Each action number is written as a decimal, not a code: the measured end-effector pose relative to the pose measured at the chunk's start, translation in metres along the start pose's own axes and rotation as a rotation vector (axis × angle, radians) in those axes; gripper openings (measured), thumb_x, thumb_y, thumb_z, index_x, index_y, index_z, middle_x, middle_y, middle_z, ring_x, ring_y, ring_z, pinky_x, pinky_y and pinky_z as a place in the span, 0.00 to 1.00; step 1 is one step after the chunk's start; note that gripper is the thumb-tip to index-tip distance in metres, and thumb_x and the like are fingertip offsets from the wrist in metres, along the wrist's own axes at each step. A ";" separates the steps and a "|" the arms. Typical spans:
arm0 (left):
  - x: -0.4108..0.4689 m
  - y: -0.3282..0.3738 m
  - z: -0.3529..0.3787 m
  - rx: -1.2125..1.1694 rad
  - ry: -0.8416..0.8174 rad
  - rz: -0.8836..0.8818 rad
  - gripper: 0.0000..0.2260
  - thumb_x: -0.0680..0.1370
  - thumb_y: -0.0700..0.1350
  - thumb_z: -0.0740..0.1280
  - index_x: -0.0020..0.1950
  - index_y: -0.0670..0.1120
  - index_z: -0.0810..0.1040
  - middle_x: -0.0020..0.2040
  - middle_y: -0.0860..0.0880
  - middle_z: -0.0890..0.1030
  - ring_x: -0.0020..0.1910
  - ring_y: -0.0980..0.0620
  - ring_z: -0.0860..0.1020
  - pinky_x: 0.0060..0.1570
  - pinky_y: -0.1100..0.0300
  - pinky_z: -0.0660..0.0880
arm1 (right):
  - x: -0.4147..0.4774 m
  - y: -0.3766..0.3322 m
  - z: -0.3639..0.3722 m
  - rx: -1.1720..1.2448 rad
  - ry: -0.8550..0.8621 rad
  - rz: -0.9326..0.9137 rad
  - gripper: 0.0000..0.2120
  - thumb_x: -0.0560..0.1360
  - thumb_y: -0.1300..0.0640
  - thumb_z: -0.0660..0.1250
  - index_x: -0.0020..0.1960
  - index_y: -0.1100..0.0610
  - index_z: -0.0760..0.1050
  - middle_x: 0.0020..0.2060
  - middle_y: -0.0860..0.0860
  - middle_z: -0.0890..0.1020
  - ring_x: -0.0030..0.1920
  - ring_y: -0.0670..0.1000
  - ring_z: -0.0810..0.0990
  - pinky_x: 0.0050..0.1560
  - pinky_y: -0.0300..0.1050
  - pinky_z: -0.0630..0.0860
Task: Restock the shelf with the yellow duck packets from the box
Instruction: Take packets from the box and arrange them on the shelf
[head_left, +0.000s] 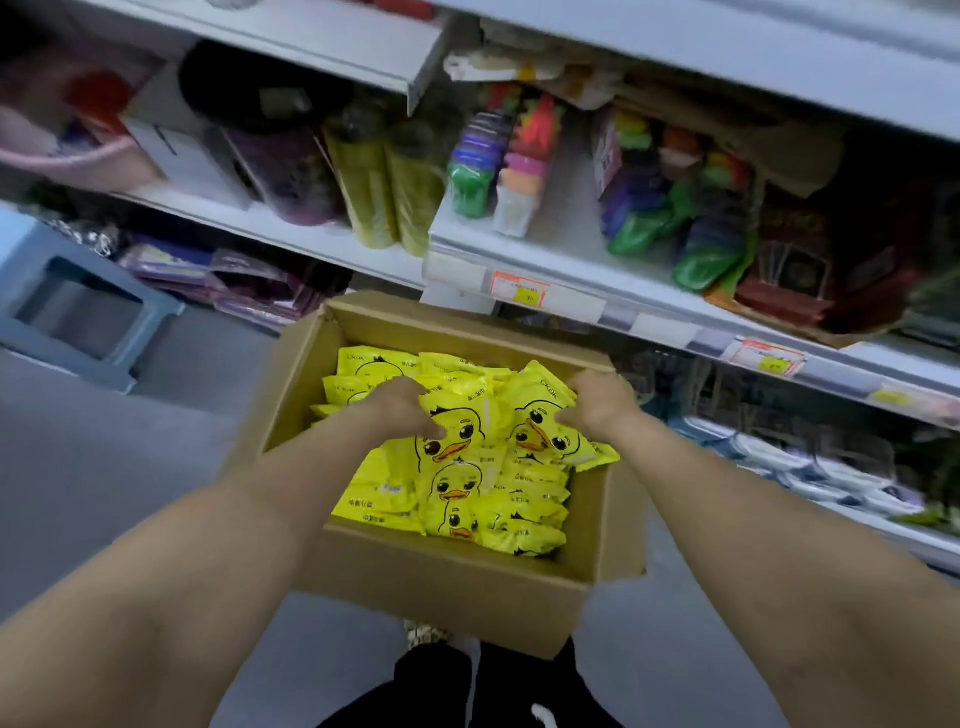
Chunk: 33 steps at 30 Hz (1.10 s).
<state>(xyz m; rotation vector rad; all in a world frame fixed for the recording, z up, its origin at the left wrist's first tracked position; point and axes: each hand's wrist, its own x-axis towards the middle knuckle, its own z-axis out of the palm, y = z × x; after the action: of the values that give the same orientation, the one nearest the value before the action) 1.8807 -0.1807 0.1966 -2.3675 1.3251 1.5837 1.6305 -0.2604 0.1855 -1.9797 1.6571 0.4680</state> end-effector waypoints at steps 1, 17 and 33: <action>-0.007 0.003 -0.007 -0.043 0.003 0.029 0.39 0.71 0.48 0.77 0.77 0.44 0.61 0.76 0.45 0.63 0.74 0.43 0.63 0.68 0.51 0.66 | -0.009 -0.002 -0.010 0.022 0.011 -0.004 0.13 0.71 0.46 0.73 0.51 0.52 0.79 0.52 0.54 0.83 0.55 0.58 0.80 0.53 0.50 0.77; -0.124 0.143 -0.099 -0.278 0.008 0.538 0.20 0.68 0.50 0.79 0.57 0.47 0.82 0.48 0.48 0.86 0.44 0.49 0.85 0.50 0.52 0.81 | -0.129 0.018 -0.199 0.256 0.433 -0.017 0.11 0.75 0.50 0.71 0.50 0.58 0.76 0.47 0.54 0.81 0.50 0.58 0.79 0.44 0.48 0.72; -0.174 0.268 -0.165 -0.204 0.061 0.699 0.13 0.72 0.43 0.76 0.55 0.41 0.80 0.46 0.42 0.85 0.44 0.42 0.84 0.48 0.46 0.81 | -0.179 0.041 -0.313 0.327 0.656 -0.126 0.13 0.75 0.51 0.73 0.56 0.56 0.81 0.49 0.51 0.85 0.49 0.52 0.83 0.50 0.47 0.78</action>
<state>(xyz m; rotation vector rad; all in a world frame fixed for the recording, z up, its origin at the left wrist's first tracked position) 1.8125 -0.3127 0.5242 -2.1824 2.2837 1.8628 1.5359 -0.3049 0.5334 -2.0789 1.7994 -0.5292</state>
